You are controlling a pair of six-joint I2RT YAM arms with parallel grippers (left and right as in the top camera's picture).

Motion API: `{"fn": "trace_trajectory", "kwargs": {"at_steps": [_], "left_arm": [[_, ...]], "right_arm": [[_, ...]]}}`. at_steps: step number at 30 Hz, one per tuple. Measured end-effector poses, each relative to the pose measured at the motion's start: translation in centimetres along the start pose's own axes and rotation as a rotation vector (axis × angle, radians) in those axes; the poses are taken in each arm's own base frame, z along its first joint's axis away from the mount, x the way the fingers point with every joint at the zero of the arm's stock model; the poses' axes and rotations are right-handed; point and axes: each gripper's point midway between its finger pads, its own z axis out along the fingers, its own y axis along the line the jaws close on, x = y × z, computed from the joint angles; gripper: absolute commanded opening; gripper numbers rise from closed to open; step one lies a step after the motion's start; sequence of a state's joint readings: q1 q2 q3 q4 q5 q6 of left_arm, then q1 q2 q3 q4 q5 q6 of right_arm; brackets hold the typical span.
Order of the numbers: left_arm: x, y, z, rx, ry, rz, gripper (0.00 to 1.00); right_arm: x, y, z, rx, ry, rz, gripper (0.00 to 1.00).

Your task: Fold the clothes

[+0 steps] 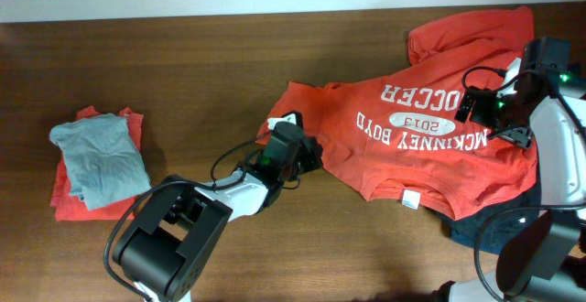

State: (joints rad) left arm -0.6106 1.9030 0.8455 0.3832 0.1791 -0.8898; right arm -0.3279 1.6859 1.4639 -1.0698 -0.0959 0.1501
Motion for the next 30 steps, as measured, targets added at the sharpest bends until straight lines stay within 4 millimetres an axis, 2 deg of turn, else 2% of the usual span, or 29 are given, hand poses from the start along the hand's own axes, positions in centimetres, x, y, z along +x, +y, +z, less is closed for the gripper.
{"fn": "trace_trajectory", "kwargs": {"at_steps": [4, 7, 9, 13, 14, 15, 16, 17, 20, 21, 23, 24, 25, 26, 27, 28, 30], "left_arm": [[-1.7, 0.8, -0.5, -0.009, -0.027, 0.052, 0.0], [-5.1, 1.2, -3.3, -0.032, -0.081, 0.103, 0.0], [-8.5, 1.0, -6.7, -0.055, -0.148, 0.139, 0.0], [-19.3, -1.3, -17.2, -0.059, -0.45, 0.21, 0.01], [-21.0, -1.6, -19.4, -0.064, -0.51, 0.218, 0.05], [-23.2, -1.3, -22.4, -0.09, -0.583, 0.216, 0.08], [-23.9, -0.7, -23.8, -0.118, -0.606, 0.209, 0.3], [-24.0, 0.8, -24.6, -0.167, -0.6, 0.189, 0.43], [-21.9, 4.2, -23.0, -0.263, -0.479, 0.143, 0.71], [-21.2, 5.1, -22.3, -0.285, -0.44, 0.132, 0.77], [-19.4, 6.9, -20.5, -0.329, -0.347, 0.11, 0.78], [-18.3, 7.8, -19.6, -0.347, -0.294, 0.096, 0.76], [-17.6, 8.0, -19.2, -0.347, -0.262, 0.089, 0.67], [-16.7, 8.1, -18.9, -0.337, -0.222, 0.081, 0.61], [-16.1, 8.0, -18.7, -0.326, -0.198, 0.074, 0.57], [-15.2, 7.5, -18.4, -0.298, -0.154, 0.079, 0.56], [-13.5, 6.7, -17.8, -0.268, -0.089, 0.078, 0.57]], "right_arm": [[0.0, 0.0, 0.0, 0.0, 0.0, -0.005, 0.99], [0.0, 0.0, 0.0, 0.0, 0.001, -0.014, 0.99], [0.0, 0.0, 0.0, 0.0, 0.001, -0.016, 0.99], [0.0, 0.0, 0.0, 0.0, 0.0, -0.019, 0.98], [0.0, 0.0, 0.0, 0.0, 0.0, -0.019, 0.99], [0.0, 0.0, 0.0, 0.0, 0.0, -0.019, 0.99], [0.0, 0.0, 0.0, 0.0, 0.0, -0.019, 0.99], [0.0, 0.0, 0.0, 0.0, 0.0, -0.02, 0.99], [0.0, 0.0, 0.0, 0.0, 0.001, -0.019, 0.99], [0.0, 0.0, 0.0, 0.0, 0.0, -0.019, 0.99], [0.0, 0.0, 0.0, 0.0, 0.001, -0.019, 0.96], [0.2, 0.0, 0.0, 0.001, 0.008, -0.025, 0.87], [0.5, -0.1, 0.0, 0.002, 0.018, -0.029, 0.69], [0.6, 0.0, 0.0, 0.001, 0.023, -0.033, 0.45], [0.6, -0.1, 0.0, 0.002, 0.023, -0.041, 0.17], [0.5, -0.1, 0.0, 0.001, 0.021, -0.046, 0.04], [0.3, 0.0, 0.4, 0.0, 0.022, -0.051, 0.04]]}}
